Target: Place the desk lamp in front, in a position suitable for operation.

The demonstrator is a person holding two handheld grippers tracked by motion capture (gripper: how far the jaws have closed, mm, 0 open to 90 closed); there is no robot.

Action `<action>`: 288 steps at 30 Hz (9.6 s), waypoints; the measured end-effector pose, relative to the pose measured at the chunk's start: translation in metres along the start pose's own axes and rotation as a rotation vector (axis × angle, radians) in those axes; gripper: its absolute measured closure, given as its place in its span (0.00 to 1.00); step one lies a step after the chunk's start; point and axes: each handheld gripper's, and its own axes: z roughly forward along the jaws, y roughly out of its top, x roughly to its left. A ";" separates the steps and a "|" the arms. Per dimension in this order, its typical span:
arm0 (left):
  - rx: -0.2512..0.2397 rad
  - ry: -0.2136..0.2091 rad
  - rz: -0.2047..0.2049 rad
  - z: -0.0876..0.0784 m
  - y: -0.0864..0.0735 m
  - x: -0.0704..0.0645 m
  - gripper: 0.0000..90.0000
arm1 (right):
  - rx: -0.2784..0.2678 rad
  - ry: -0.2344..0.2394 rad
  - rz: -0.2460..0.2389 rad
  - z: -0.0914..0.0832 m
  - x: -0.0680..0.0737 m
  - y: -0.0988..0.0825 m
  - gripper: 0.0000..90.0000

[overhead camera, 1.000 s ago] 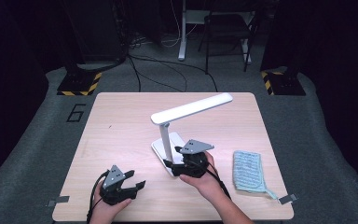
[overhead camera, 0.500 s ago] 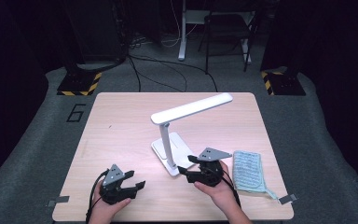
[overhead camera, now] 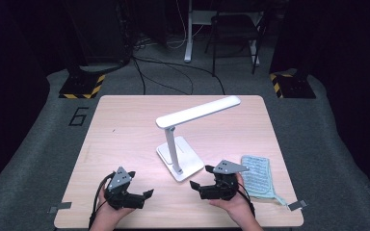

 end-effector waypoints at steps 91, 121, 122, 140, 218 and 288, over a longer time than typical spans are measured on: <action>-0.039 -0.159 0.077 0.072 0.109 -0.005 0.57 | -0.054 0.053 0.054 -0.030 -0.026 -0.021 0.41; -0.020 -0.196 0.145 0.055 0.100 -0.007 0.59 | -0.057 0.031 0.052 -0.036 -0.029 -0.023 0.54; -0.015 -0.211 0.146 0.051 0.098 -0.007 0.59 | -0.054 0.019 0.046 -0.035 -0.029 -0.022 0.51; -0.019 -0.246 0.177 0.029 0.084 -0.012 0.59 | -0.056 -0.022 0.047 -0.034 -0.029 -0.025 0.45; -0.132 -0.366 0.158 -0.011 0.084 -0.014 0.57 | 0.101 -0.542 0.229 -0.089 -0.128 -0.069 0.28; -0.173 -0.350 0.161 -0.007 0.083 -0.020 0.58 | 0.102 -0.389 0.199 -0.073 -0.101 -0.057 0.70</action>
